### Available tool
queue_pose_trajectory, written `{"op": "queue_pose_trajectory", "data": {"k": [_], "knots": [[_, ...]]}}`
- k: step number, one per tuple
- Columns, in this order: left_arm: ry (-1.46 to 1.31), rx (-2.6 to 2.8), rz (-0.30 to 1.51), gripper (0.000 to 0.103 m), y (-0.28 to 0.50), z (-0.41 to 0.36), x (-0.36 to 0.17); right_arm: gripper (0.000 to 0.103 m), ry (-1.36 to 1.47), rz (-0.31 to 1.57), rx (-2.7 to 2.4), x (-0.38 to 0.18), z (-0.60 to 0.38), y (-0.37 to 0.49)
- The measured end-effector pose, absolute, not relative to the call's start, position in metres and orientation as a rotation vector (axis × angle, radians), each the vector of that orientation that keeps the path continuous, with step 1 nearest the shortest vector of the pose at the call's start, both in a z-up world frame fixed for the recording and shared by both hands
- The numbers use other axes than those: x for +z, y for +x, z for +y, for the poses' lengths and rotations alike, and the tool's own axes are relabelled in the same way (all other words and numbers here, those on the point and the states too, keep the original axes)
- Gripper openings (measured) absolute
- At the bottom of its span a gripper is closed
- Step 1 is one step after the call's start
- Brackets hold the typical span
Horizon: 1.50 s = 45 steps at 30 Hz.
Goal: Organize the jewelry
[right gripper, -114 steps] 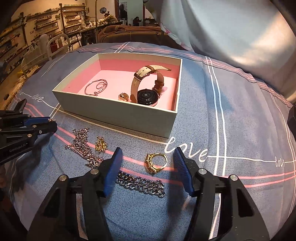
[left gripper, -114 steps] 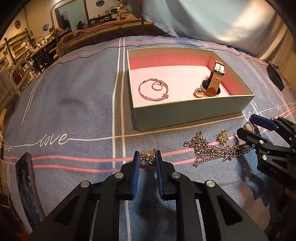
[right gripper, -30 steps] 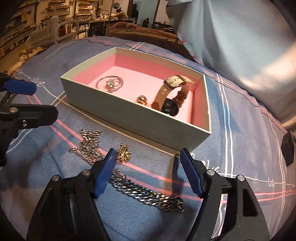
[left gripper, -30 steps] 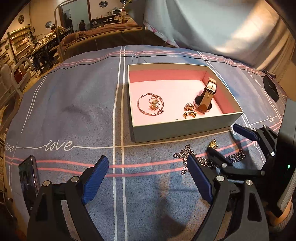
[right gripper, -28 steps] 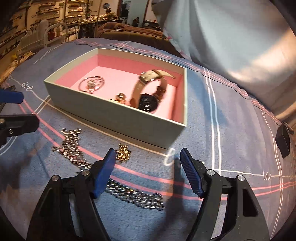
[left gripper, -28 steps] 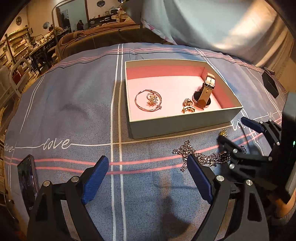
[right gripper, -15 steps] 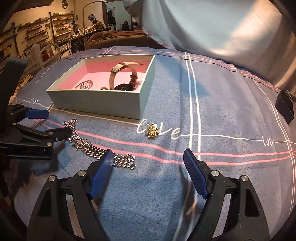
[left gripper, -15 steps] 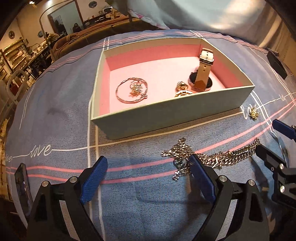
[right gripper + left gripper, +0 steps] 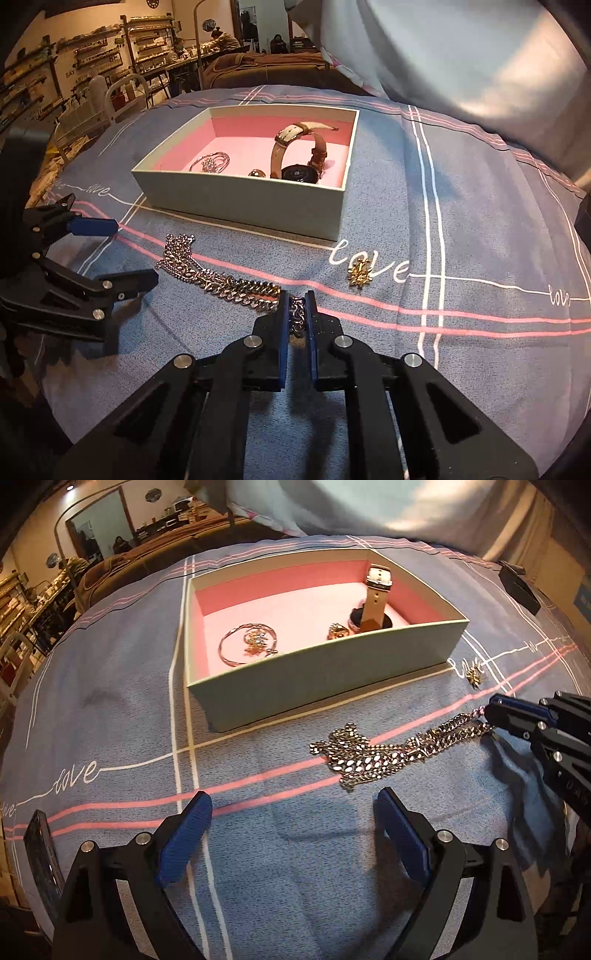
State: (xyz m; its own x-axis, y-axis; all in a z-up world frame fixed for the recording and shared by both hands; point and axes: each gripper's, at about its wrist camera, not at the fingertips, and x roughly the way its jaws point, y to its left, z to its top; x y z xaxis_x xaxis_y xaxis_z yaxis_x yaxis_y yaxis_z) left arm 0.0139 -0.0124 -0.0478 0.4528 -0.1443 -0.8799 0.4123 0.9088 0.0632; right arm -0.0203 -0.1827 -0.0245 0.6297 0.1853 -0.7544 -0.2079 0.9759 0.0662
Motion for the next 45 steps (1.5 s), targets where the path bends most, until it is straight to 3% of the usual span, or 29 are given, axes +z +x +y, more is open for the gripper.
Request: {"op": "queue_pose_trajectory", "data": {"k": [6,9,12,16,30,45], "knots": [[0.405,-0.452,1.007,0.089,0.013,-0.051,-0.053,0.009,-0.003,0.793,0.208,0.002,-0.194,-0.029],[0.427,-0.501,1.001,0.083,0.017,-0.066,-0.056,0.009,0.003,0.764,0.216,0.015,-0.194,-0.034],[0.419,-0.564,0.984,0.062,0.019,-0.078,-0.056,0.009,0.014,0.727,0.22,0.028,-0.194,-0.036],[0.394,-0.593,0.98,0.008,0.016,-0.084,-0.053,0.009,0.017,0.716,0.23,0.036,-0.194,-0.035],[0.167,-0.438,0.986,0.008,0.018,-0.02,-0.014,0.009,-0.001,0.799,0.318,0.001,-0.156,-0.021],[0.082,-0.416,0.944,0.008,0.013,-0.009,0.019,0.009,-0.056,0.706,0.337,0.049,-0.141,-0.012]]}}
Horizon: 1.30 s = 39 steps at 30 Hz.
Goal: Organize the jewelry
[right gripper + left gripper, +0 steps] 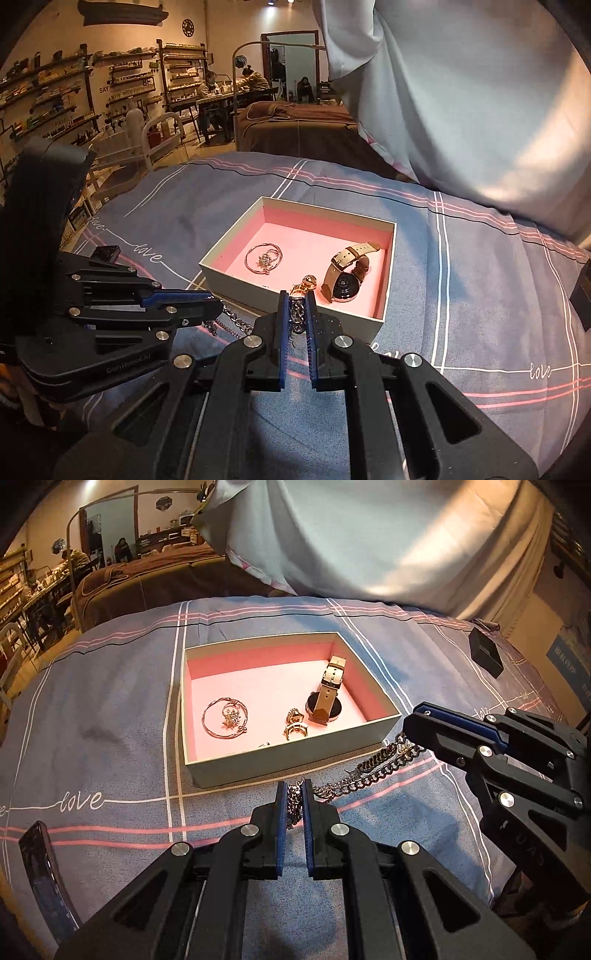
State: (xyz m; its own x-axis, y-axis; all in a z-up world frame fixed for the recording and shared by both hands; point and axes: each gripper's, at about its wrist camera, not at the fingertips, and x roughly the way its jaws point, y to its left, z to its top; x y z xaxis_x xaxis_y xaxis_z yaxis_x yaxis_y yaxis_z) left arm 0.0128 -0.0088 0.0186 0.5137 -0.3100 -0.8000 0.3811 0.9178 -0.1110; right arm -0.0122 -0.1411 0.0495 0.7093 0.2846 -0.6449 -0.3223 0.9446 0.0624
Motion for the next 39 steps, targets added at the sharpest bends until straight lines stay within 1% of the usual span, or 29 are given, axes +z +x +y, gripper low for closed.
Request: {"op": "queue_pose_trajectory", "data": {"k": [10,20,25,27,28,29,30,31,32,33,34,35,37,39], "knots": [[0.083,-0.38,0.998,0.008,0.015,-0.003,-0.002,0.009,-0.035,0.779,0.335,0.022,-0.141,-0.012],[0.087,-0.38,0.941,0.007,0.018,-0.006,0.021,0.009,-0.057,0.73,0.332,0.045,-0.139,-0.009],[0.118,-0.389,0.988,0.007,0.015,-0.006,0.001,0.009,-0.031,0.746,0.32,0.037,-0.151,-0.011],[0.155,-0.423,1.015,0.009,0.012,-0.015,-0.012,0.009,-0.035,0.777,0.299,0.031,-0.155,-0.009],[0.18,-0.431,1.021,0.017,0.01,-0.02,-0.018,0.009,-0.034,0.79,0.285,0.027,-0.158,-0.009],[0.203,-0.437,1.019,0.031,0.01,-0.027,-0.023,0.01,-0.021,0.802,0.271,0.023,-0.162,-0.01],[0.231,-0.444,1.014,0.037,0.009,-0.033,-0.028,0.015,0.004,0.826,0.266,0.017,-0.167,-0.009],[0.259,-0.451,1.011,0.044,0.01,-0.039,-0.033,0.027,0.023,0.846,0.258,0.011,-0.172,-0.009],[0.282,-0.462,1.014,0.044,0.011,-0.045,-0.038,0.035,0.027,0.856,0.245,0.006,-0.176,-0.011],[0.305,-0.476,1.019,0.044,0.013,-0.051,-0.044,0.055,0.022,0.863,0.228,0.001,-0.179,-0.014],[0.33,-0.475,1.019,0.047,0.016,-0.057,-0.049,0.064,0.018,0.867,0.215,-0.003,-0.182,-0.017],[0.367,-0.482,1.003,0.056,0.017,-0.063,-0.052,0.064,0.022,0.875,0.21,-0.007,-0.184,-0.019],[0.445,-0.502,0.973,0.062,0.016,-0.07,-0.057,0.064,0.031,0.892,0.203,-0.013,-0.19,-0.023],[0.47,-0.557,0.977,0.064,0.018,-0.066,-0.056,0.064,0.026,0.896,0.204,-0.017,-0.194,-0.026]]}}
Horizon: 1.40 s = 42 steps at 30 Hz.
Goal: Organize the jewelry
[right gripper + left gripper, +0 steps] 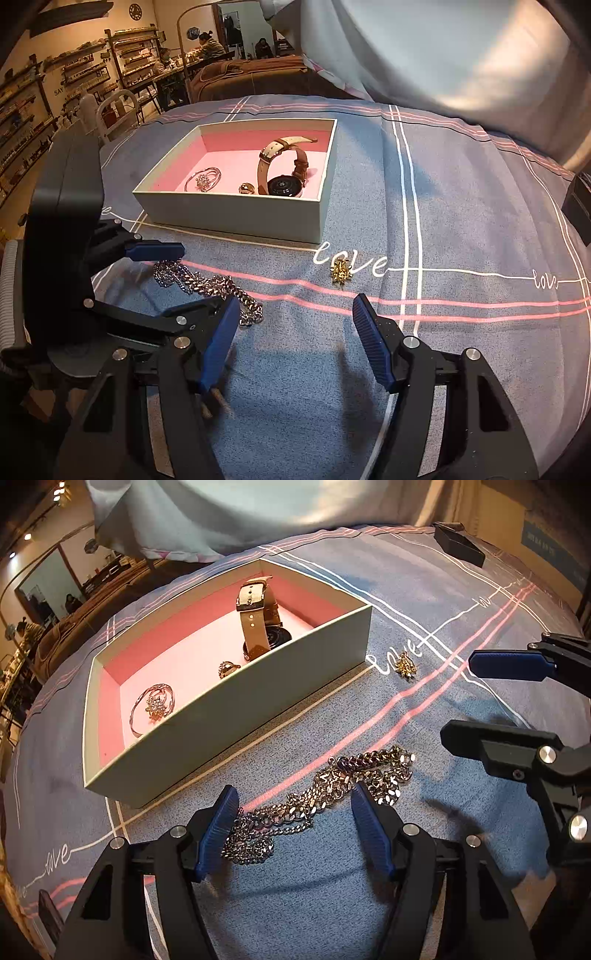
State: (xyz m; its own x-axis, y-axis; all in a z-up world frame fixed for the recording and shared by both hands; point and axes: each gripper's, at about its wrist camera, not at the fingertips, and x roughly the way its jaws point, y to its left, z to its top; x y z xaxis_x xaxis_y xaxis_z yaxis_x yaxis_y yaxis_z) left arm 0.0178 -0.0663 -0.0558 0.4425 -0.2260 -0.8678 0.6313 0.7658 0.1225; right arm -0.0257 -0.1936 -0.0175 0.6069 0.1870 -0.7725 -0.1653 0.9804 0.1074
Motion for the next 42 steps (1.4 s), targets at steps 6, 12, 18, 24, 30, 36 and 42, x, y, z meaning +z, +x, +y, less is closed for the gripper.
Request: {"op": "queue_pose_trajectory", "data": {"k": [6,12,18,24,30,36,42], "knots": [[0.445,-0.614,1.008,0.069,0.023,-0.042,-0.057,0.064,0.016,0.898,0.245,-0.027,-0.186,-0.023],[0.401,-0.584,0.982,0.01,0.023,-0.046,-0.052,0.06,-0.039,0.902,0.272,-0.03,-0.166,-0.016],[0.275,-0.537,0.978,0.01,0.024,-0.025,-0.038,0.03,-0.124,0.952,0.339,-0.045,-0.139,0.0],[0.235,-0.523,0.955,0.01,0.019,-0.015,-0.022,0.01,-0.123,0.922,0.38,-0.033,-0.125,-0.003],[0.196,-0.5,0.937,0.01,0.018,-0.013,-0.008,0.01,-0.103,0.838,0.374,0.002,-0.13,-0.01],[0.166,-0.484,0.953,0.01,0.015,-0.014,-0.005,0.01,-0.086,0.853,0.368,0.002,-0.132,-0.009],[0.153,-0.477,0.95,0.01,0.013,-0.015,0.002,0.008,-0.09,0.826,0.367,0.016,-0.131,-0.01]]}}
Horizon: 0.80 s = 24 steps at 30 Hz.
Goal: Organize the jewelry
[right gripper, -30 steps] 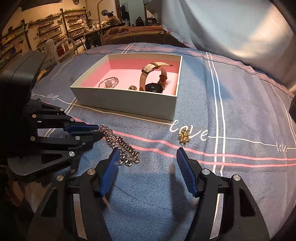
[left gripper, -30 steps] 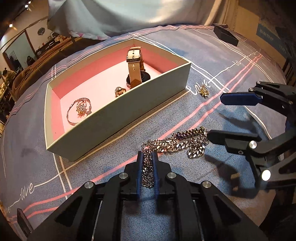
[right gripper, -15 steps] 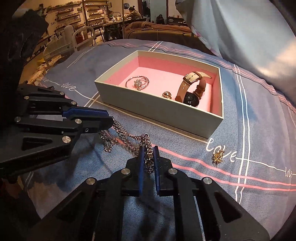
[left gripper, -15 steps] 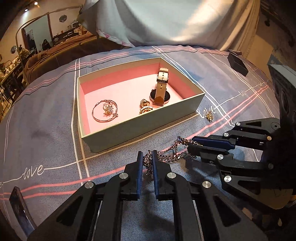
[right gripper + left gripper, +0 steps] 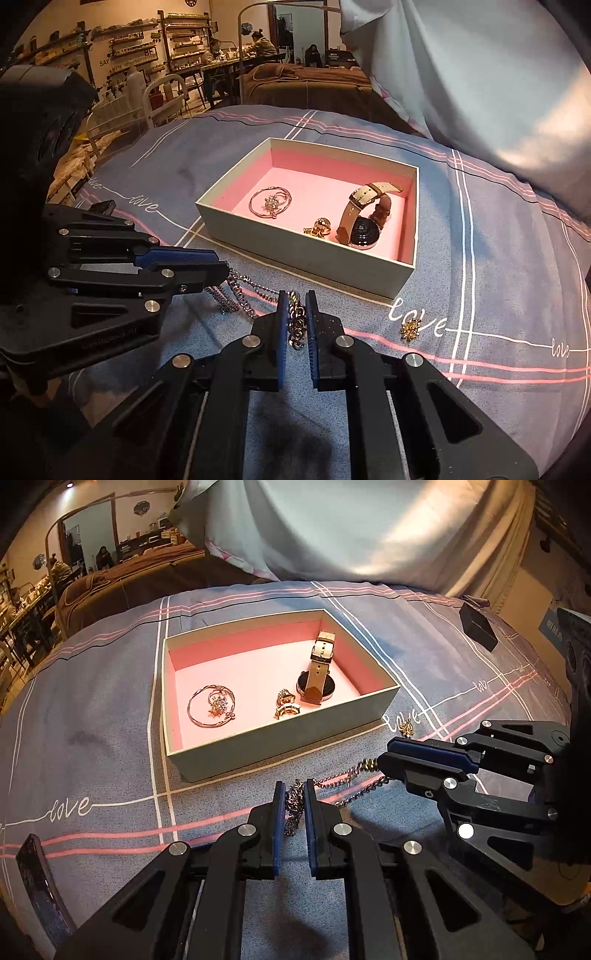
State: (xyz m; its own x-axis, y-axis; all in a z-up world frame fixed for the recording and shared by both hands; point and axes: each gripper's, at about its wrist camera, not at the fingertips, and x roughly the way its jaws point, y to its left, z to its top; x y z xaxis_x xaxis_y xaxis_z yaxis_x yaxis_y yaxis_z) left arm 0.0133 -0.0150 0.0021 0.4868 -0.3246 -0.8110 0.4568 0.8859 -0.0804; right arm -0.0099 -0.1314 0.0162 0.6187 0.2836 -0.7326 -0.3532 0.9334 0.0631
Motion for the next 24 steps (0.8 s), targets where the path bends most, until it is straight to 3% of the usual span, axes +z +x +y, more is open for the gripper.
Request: {"op": "queue_pose_trajectory", "data": {"k": [7,15,17,19,23,24], "knots": [[0.141,-0.465,0.905,0.01,0.018,-0.016,0.026,0.007,-0.109,0.767,0.358,0.043,-0.131,-0.004],[0.127,-0.464,0.905,0.01,0.016,-0.011,0.029,0.008,-0.007,0.889,0.397,-0.005,-0.148,-0.016],[0.128,-0.467,0.9,0.01,0.015,-0.011,0.032,0.018,0.001,0.917,0.434,-0.021,-0.14,-0.017],[0.125,-0.465,0.9,0.01,0.017,-0.011,0.033,0.058,-0.052,0.911,0.433,-0.034,-0.126,-0.014],[0.111,-0.465,0.909,0.009,0.015,-0.009,0.032,0.059,-0.095,0.905,0.488,-0.048,-0.104,0.003],[0.108,-0.451,0.909,0.009,0.016,-0.008,0.032,0.055,-0.084,0.9,0.499,-0.051,-0.102,0.008]]}}
